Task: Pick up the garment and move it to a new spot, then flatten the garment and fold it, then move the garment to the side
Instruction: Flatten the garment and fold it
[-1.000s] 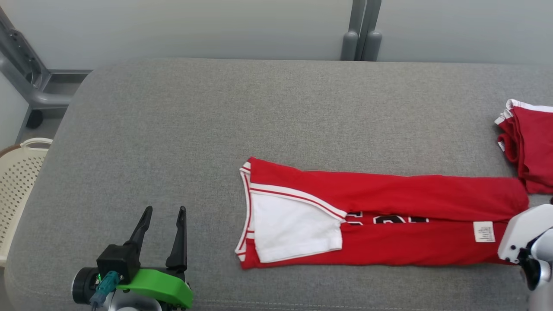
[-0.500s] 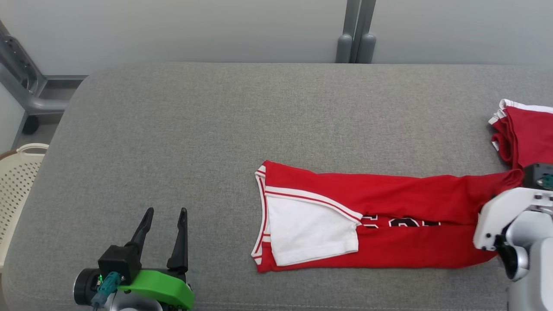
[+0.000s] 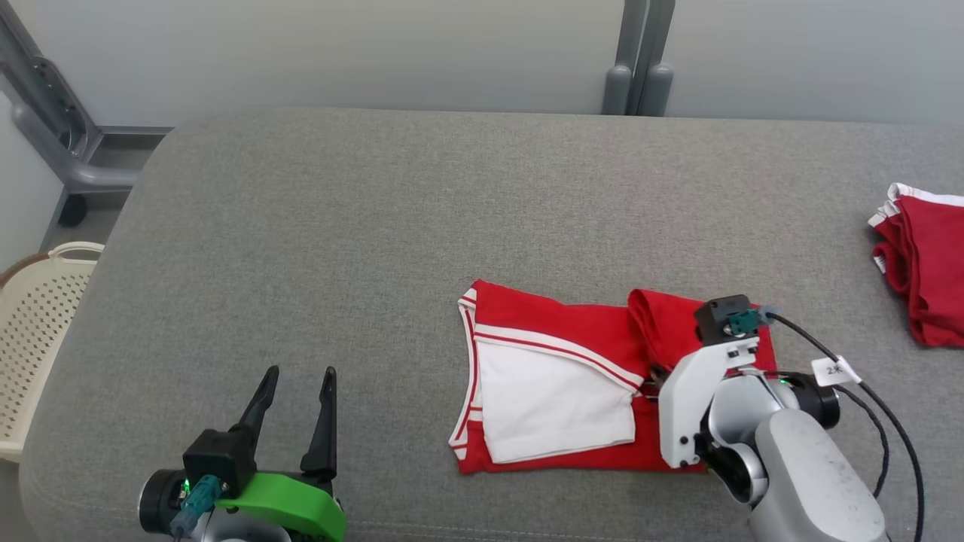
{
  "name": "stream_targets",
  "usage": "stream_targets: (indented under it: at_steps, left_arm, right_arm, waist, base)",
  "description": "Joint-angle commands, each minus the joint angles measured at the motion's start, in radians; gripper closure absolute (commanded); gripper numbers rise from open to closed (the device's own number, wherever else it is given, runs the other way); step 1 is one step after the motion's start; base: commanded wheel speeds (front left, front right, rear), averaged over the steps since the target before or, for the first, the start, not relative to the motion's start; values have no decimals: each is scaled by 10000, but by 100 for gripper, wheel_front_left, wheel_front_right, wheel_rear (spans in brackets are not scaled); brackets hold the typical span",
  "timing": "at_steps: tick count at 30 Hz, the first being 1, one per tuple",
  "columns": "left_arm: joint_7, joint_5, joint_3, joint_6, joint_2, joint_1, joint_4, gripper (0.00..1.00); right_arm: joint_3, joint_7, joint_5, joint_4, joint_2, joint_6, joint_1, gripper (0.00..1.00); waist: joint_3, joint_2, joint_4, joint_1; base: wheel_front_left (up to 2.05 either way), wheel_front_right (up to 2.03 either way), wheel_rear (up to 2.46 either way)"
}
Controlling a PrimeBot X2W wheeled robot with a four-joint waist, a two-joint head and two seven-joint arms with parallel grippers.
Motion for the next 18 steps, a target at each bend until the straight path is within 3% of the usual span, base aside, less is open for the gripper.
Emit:
stream_targets:
  at_steps: [1, 18]
  left_arm:
    - [-26, 96, -32, -19, -10, 17, 16, 0]
    - [-28, 173, -293, -104, -51, -144, 163, 0]
  right_arm:
    - [332, -177, 251, 229, -24, -15, -250, 100]
    - [2903, -1011, 1922, 1766, -15, -12, -1816, 100]
  waist:
    - [-14, 0, 97, 0]
    - [34, 0, 782, 0]
  base:
    - [0, 0, 0]
    - [0, 0, 0]
